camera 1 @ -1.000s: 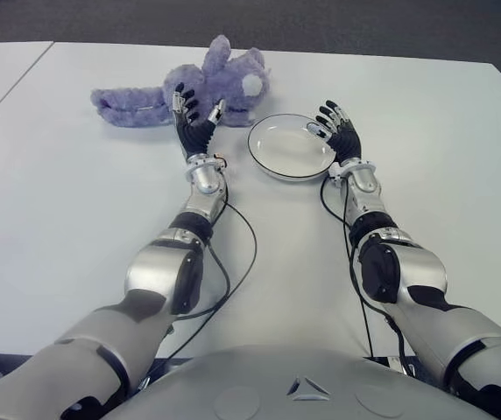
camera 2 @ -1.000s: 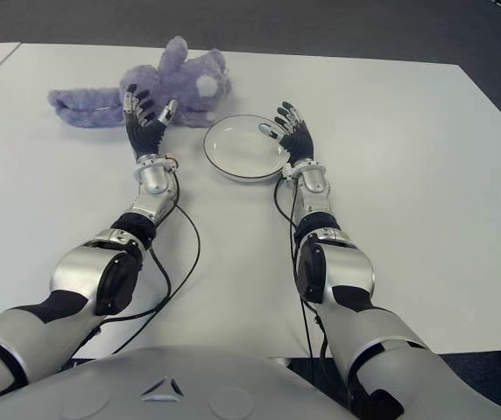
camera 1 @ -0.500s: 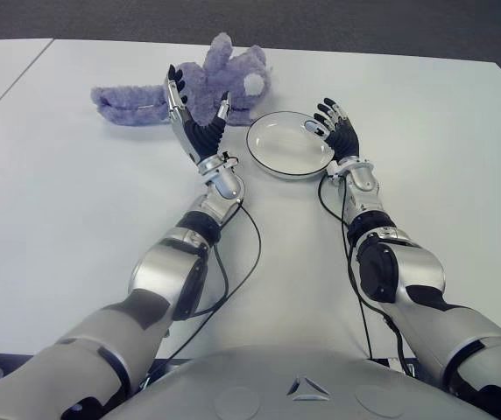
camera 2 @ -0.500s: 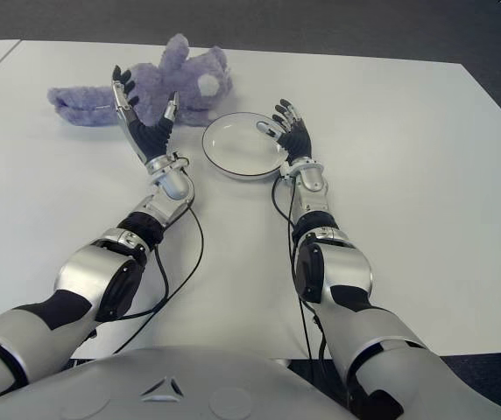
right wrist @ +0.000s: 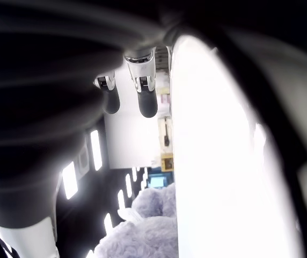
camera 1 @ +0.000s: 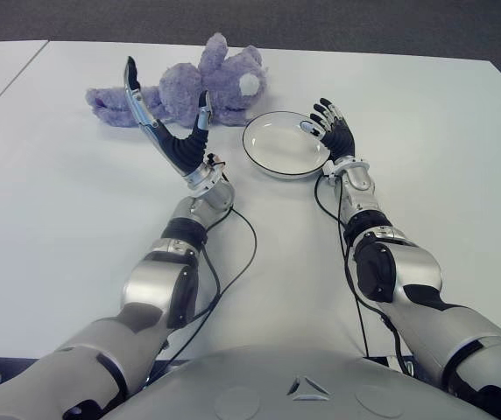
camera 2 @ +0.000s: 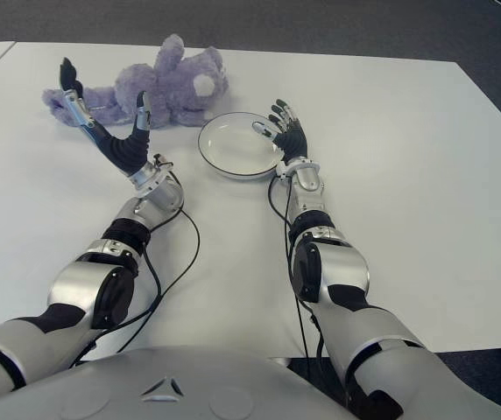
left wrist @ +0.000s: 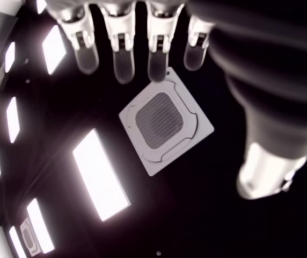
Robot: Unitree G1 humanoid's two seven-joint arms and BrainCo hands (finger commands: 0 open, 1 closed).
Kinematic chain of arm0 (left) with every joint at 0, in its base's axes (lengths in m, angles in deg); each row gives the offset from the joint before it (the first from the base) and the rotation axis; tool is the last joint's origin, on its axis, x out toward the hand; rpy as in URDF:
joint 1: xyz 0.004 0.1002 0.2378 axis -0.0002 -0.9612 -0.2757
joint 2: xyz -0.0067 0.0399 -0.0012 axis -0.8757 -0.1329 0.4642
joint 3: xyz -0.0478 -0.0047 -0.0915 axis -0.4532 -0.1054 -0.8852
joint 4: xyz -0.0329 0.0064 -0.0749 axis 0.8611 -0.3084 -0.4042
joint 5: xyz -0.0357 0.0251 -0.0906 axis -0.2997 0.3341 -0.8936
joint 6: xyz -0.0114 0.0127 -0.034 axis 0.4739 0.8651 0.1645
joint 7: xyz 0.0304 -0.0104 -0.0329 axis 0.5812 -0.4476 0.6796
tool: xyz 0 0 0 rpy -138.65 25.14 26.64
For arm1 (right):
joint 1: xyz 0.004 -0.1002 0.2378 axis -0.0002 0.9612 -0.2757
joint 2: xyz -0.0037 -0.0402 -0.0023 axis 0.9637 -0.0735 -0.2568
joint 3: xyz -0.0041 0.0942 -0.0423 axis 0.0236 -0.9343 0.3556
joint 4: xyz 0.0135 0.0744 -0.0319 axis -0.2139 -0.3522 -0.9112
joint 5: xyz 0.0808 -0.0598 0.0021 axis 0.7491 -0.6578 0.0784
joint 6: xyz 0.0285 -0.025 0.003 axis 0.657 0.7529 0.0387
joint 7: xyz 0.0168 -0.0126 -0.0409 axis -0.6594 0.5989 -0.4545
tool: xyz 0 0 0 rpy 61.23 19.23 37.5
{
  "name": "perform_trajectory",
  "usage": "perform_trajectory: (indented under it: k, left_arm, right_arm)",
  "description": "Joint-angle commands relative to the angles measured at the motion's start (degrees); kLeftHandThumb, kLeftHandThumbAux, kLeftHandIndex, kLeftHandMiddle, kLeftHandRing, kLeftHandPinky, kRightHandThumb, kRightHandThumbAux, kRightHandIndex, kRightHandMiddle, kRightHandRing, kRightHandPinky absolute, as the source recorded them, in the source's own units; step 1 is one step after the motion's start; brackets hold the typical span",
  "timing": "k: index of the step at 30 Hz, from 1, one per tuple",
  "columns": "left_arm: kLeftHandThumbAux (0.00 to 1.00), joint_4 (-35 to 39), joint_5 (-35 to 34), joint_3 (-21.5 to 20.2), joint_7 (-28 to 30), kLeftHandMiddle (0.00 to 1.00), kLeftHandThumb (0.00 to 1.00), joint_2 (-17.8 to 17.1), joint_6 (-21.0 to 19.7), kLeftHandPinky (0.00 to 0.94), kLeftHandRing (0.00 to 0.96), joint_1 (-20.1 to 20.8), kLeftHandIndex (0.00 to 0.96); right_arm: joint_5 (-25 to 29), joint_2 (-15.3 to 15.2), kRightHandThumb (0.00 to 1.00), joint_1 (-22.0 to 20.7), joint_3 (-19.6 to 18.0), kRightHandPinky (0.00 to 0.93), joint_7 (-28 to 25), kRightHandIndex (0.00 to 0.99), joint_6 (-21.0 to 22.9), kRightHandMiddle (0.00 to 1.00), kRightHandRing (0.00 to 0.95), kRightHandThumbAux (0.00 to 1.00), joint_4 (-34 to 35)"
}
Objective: Put the doll into the plate.
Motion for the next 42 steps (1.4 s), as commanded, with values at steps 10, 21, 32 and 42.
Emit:
perform_trajectory:
  k: [10, 21, 32, 42]
  left_arm:
    - [0.460, -11.7, 8.1, 7.7, -1.2, 0.002, 0.081, -7.0, -16.4, 0.001, 0.002, 5.9, 0.028]
    - [0.438, -19.9, 4.7, 18.3, 15.4, 0.000, 0.103, -21.1, -22.4, 0.000, 0.000, 13.6, 0.034]
    - [0.451, -21.6, 7.8, 31.3, 33.7, 0.000, 0.130, -32.9, -24.0, 0.000, 0.000, 14.1, 0.090]
    - [0.458, -21.6, 7.5, 39.6, 43.3, 0.000, 0.007, -37.0, -23.5, 0.000, 0.000, 14.5, 0.049]
  right_arm:
    - [0.0, 4.1, 0.000, 11.7, -0.4, 0.103, 0.8, 0.073, 8.4, 0.096, 0.084, 0.808, -8.2]
    - [0.0, 4.2, 0.000, 11.6, -0.5, 0.104, 0.7, 0.063, 8.5, 0.086, 0.075, 0.841, -8.2]
    - [0.9, 4.6, 0.000, 11.5, -1.5, 0.111, 0.5, 0.057, 8.8, 0.080, 0.072, 0.888, -8.2]
    - [0.7, 4.7, 0.000, 11.4, -2.0, 0.120, 0.8, 0.062, 8.9, 0.083, 0.077, 0.920, -8.2]
